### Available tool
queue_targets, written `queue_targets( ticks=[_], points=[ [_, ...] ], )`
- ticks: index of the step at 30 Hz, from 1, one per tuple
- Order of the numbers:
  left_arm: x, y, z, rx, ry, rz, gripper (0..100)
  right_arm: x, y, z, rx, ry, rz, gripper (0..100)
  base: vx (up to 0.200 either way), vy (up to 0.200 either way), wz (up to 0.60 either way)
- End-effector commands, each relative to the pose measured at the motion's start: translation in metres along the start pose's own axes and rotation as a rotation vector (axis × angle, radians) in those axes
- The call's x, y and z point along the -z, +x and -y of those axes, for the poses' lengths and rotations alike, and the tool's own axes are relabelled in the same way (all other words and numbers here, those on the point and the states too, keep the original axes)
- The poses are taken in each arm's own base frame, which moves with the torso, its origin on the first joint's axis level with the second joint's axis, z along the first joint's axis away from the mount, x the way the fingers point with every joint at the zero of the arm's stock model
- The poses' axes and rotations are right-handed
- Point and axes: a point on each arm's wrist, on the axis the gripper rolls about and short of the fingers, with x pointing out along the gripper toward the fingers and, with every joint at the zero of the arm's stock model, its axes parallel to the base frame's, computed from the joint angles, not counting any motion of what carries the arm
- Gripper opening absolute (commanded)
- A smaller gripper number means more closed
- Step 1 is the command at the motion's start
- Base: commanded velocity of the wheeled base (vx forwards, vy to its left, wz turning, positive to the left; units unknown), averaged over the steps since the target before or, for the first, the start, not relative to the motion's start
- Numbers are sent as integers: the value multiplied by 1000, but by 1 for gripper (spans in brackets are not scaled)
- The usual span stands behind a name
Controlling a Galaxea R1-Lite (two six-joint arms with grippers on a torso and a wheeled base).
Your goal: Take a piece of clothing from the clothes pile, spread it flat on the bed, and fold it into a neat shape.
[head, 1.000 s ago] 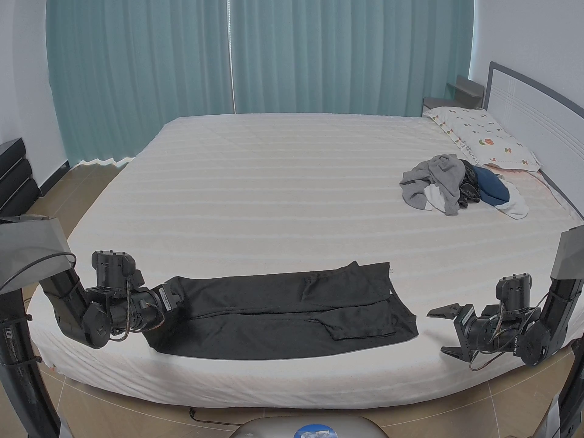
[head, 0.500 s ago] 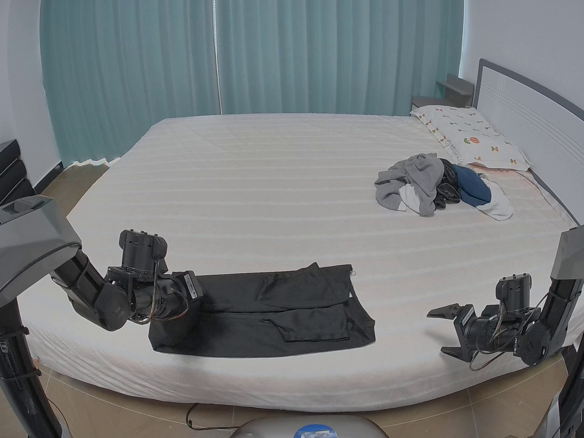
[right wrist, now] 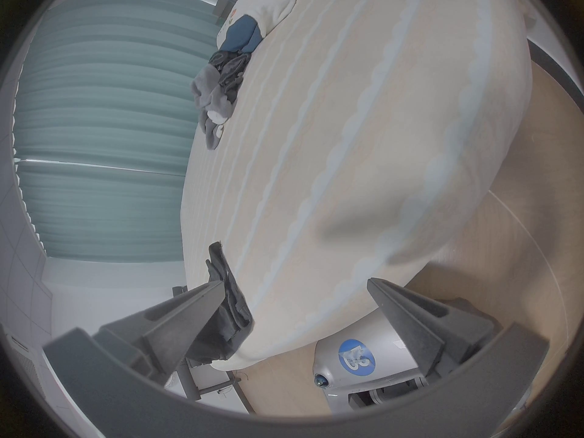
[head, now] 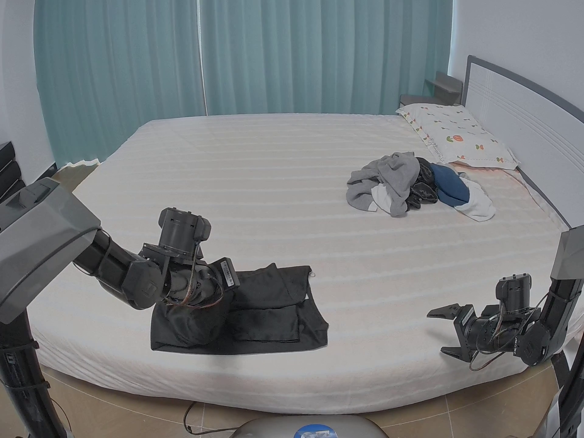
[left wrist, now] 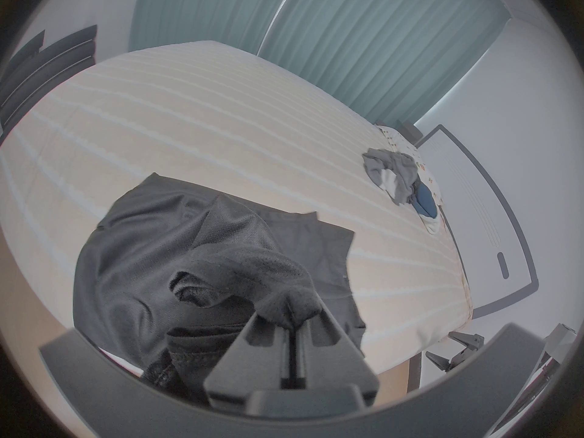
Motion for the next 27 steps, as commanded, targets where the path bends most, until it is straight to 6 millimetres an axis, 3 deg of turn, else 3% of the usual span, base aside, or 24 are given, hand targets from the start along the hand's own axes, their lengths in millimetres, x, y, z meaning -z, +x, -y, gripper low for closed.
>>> queue_targets(
  ticks=[1, 7, 15, 16, 25, 27],
  points=[
    [10, 18, 13, -6, 24, -24, 0, 0, 0, 0, 1, 0, -2, 100, 0, 0, 0],
    [13, 42, 21, -33, 28, 0, 0, 0, 0, 0, 1, 0, -2, 100, 0, 0, 0],
    [24, 49, 26, -30, 44, -24, 0, 0, 0, 1, 3, -1, -2, 100, 0, 0, 0],
    [25, 48, 28, -26, 36, -25, 100, 0, 0, 1, 4, 0, -3, 100, 0, 0, 0],
    [26, 45, 37, -4, 10, -19, 100, 1, 0, 1, 2, -2, -4, 100, 0, 0, 0],
    [21, 32, 39, 9, -6, -2, 100, 1, 0, 1, 4, -2, -3, 100, 0, 0, 0]
  ],
)
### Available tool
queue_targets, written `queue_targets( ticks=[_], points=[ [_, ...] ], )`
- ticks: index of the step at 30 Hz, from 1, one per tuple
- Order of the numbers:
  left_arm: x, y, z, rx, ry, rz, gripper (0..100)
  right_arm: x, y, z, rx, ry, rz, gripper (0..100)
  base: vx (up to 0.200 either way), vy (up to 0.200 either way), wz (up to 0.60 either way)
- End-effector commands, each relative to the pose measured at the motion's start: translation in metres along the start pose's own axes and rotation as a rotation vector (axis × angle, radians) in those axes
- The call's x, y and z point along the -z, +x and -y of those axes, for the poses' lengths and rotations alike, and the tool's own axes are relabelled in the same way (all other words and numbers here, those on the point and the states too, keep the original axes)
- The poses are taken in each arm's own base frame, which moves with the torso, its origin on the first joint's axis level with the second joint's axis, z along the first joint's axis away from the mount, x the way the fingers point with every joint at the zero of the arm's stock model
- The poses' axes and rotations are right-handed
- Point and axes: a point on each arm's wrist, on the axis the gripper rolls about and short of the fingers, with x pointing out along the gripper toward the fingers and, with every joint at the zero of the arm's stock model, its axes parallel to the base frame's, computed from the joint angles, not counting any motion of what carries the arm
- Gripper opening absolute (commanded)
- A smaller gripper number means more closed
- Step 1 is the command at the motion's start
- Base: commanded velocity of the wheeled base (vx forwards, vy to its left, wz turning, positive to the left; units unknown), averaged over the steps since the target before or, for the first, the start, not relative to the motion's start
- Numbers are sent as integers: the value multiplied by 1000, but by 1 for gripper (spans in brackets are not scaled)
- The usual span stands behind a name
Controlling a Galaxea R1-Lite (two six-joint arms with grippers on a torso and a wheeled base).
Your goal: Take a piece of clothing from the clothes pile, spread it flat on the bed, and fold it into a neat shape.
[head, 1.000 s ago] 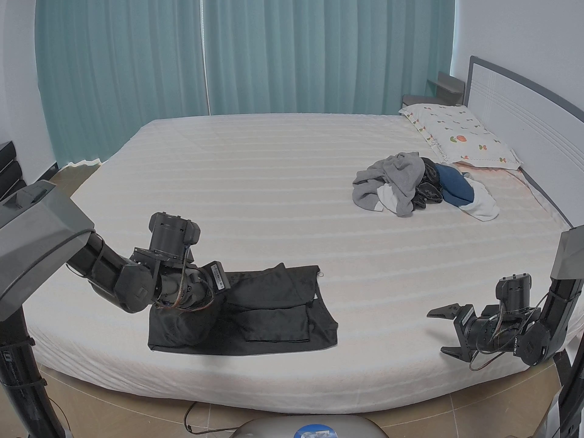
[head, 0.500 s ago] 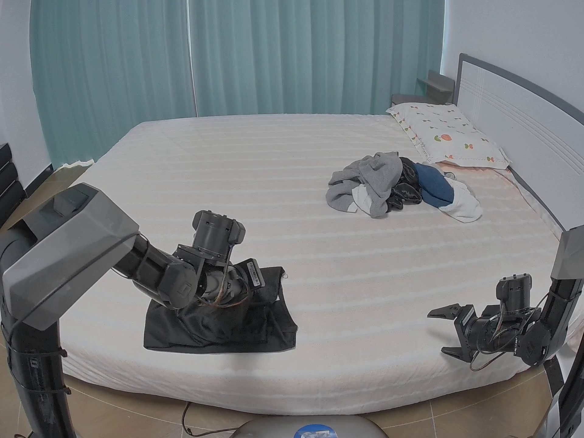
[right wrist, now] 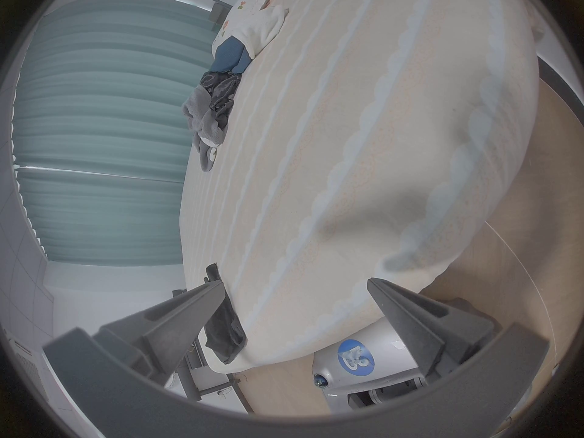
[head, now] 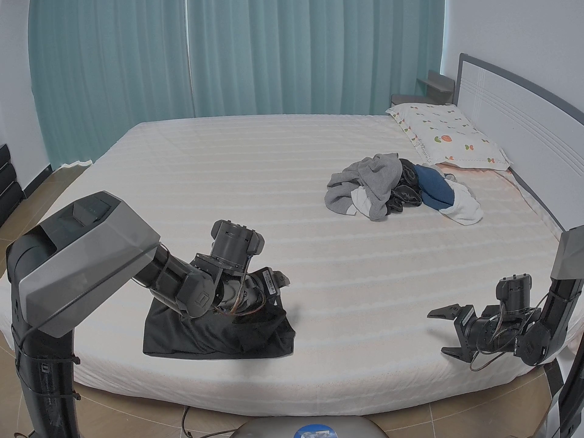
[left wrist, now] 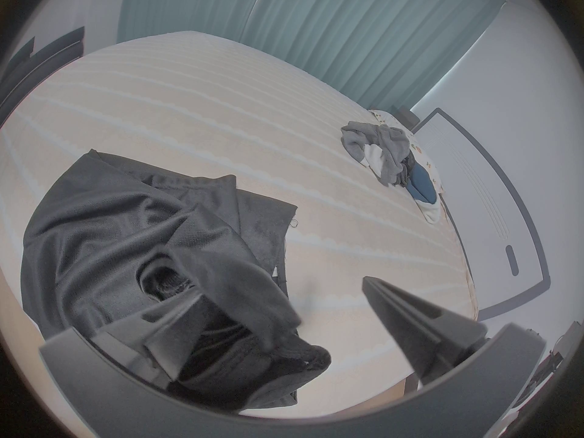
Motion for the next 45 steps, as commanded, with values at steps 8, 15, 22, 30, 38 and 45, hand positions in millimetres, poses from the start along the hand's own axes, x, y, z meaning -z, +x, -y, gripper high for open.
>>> queue_targets(
  ticks=[8, 15, 22, 30, 38, 45],
  points=[
    [-34, -61, 4, 90, -149, 104, 100, -1, 1, -1, -4, -2, 2, 100, 0, 0, 0],
    [-48, -86, -47, 97, -270, 52, 100, 15, 11, -14, -23, -65, -29, 100, 0, 0, 0],
    [-46, -93, -104, 89, -387, 2, 100, 34, 19, -40, -28, -168, 21, 100, 0, 143, 0],
    [-46, -91, -141, 125, -474, 53, 100, 54, 28, -75, 28, -295, 43, 100, 0, 200, 0],
    [-37, -72, -165, 109, -516, -13, 100, 81, 39, -115, 71, -468, 45, 100, 0, 200, 0],
    [-36, -63, -170, 109, -522, -14, 100, 97, 43, -131, 90, -547, 49, 100, 0, 200, 0]
  ],
)
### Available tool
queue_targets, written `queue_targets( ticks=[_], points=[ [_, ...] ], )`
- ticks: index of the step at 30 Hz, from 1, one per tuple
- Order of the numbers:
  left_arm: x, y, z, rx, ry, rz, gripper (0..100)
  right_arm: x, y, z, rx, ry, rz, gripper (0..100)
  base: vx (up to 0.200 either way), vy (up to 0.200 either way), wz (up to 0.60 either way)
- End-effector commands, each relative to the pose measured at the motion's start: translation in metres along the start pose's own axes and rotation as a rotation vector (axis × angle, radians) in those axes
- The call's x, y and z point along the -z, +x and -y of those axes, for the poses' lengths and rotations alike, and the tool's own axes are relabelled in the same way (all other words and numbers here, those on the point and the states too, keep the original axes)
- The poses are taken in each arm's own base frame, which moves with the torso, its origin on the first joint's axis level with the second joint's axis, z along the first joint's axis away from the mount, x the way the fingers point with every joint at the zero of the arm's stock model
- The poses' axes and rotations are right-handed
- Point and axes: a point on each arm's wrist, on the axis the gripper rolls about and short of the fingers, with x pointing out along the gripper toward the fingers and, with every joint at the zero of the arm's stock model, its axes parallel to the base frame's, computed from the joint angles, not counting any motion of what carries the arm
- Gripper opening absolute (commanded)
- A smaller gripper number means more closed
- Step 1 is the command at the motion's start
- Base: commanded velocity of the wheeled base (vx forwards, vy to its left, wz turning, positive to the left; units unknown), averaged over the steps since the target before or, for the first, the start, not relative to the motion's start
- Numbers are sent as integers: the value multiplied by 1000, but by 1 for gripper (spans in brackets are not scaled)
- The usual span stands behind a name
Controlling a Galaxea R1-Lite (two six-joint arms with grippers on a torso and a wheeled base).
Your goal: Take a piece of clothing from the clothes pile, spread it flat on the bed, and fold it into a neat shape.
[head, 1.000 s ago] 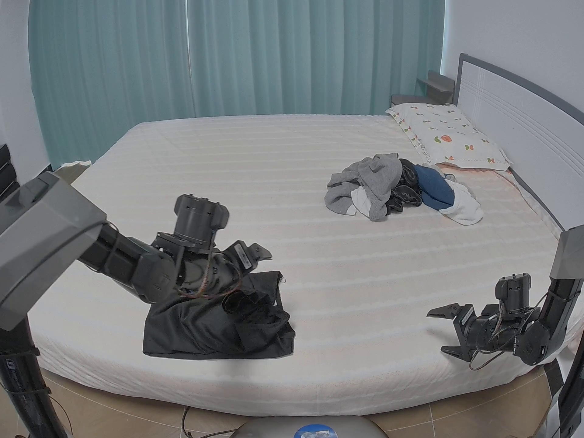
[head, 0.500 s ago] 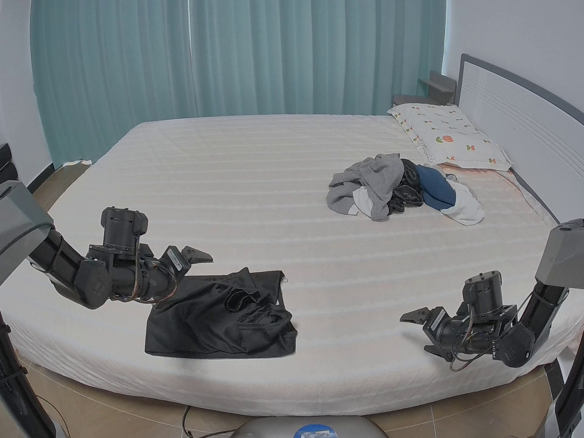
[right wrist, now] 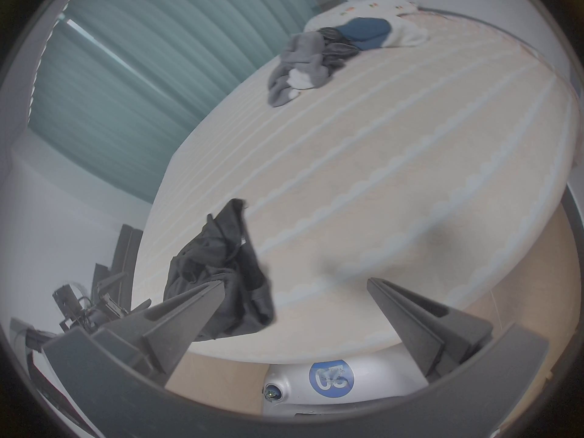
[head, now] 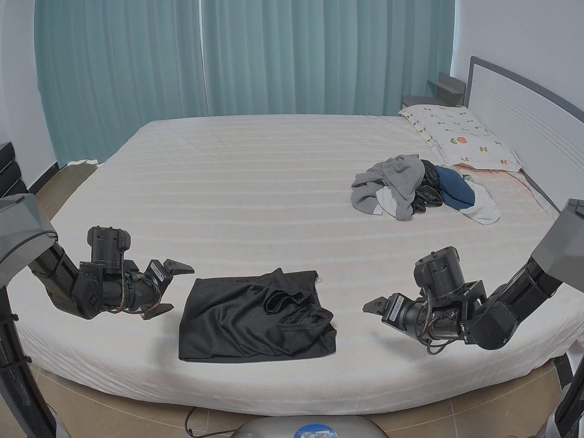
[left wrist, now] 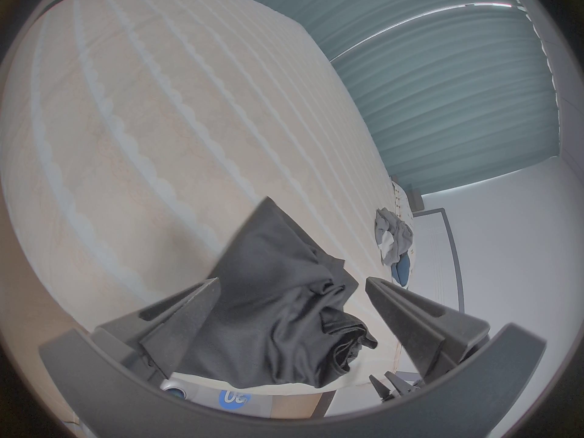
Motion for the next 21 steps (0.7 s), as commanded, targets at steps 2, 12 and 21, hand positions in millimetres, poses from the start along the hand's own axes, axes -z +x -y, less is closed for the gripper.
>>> queue_targets(
  ticks=[2, 12, 21],
  points=[
    [2, 10, -13, -26, -19, -20, 100, 10, -1, -24, -22, -67, -13, 100, 0, 200, 0],
    [2, 10, -14, -26, -16, -20, 100, 34, 23, -21, 67, -114, -29, 100, 0, 180, 0],
    [3, 10, -14, -28, -12, -23, 100, 36, 34, -17, 178, -165, 20, 100, 0, 0, 0]
  ],
)
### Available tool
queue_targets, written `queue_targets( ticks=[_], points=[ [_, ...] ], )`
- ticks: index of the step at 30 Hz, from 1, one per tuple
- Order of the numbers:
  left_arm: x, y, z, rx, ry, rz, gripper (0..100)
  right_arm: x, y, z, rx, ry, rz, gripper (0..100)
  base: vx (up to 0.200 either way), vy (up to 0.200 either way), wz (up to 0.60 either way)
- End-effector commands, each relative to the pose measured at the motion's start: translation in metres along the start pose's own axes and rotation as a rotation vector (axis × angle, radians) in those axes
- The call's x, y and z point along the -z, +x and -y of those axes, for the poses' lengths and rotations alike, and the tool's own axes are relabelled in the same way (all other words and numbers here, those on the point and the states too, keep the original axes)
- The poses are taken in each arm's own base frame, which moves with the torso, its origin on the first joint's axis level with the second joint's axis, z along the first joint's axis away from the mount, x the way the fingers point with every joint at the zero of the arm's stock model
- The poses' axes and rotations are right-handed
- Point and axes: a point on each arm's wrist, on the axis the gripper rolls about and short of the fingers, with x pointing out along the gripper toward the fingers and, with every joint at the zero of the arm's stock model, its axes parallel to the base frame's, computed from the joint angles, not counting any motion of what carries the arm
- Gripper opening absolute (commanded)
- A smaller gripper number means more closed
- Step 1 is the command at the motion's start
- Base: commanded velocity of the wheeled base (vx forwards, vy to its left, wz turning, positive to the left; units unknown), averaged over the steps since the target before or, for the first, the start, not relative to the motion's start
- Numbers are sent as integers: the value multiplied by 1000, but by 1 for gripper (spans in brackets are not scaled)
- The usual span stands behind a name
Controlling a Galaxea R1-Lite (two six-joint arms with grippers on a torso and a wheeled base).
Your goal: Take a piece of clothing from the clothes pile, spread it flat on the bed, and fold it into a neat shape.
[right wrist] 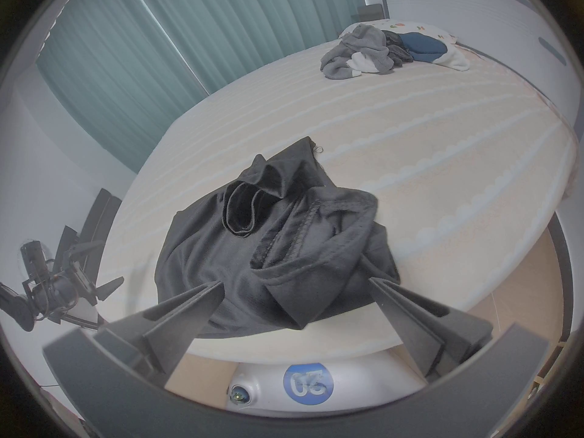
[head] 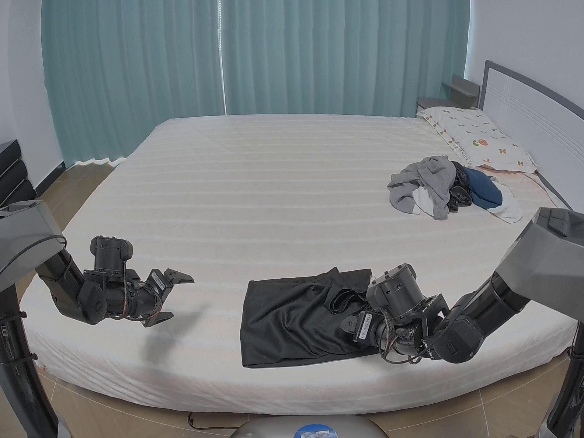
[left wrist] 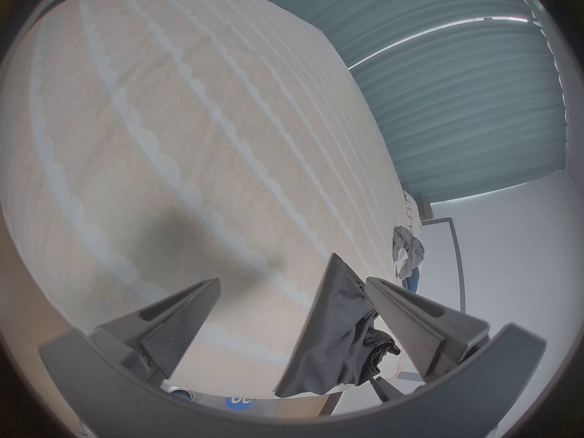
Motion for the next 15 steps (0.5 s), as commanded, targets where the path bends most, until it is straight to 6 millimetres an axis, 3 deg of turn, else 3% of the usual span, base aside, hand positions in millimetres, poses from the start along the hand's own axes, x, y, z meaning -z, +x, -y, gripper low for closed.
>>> queue_targets(
  ticks=[1, 9, 15],
  points=[
    [0, 1, -1, -2, -1, -1, 100, 3, 9, 0, 33, -13, -1, 100, 0, 0, 0],
    [0, 1, -1, -2, -1, -1, 100, -4, 20, 17, 131, -9, 17, 100, 0, 0, 0],
    [0, 1, -1, -2, -1, -1, 100, -13, 16, 51, 211, 6, 7, 100, 0, 0, 0]
  ],
)
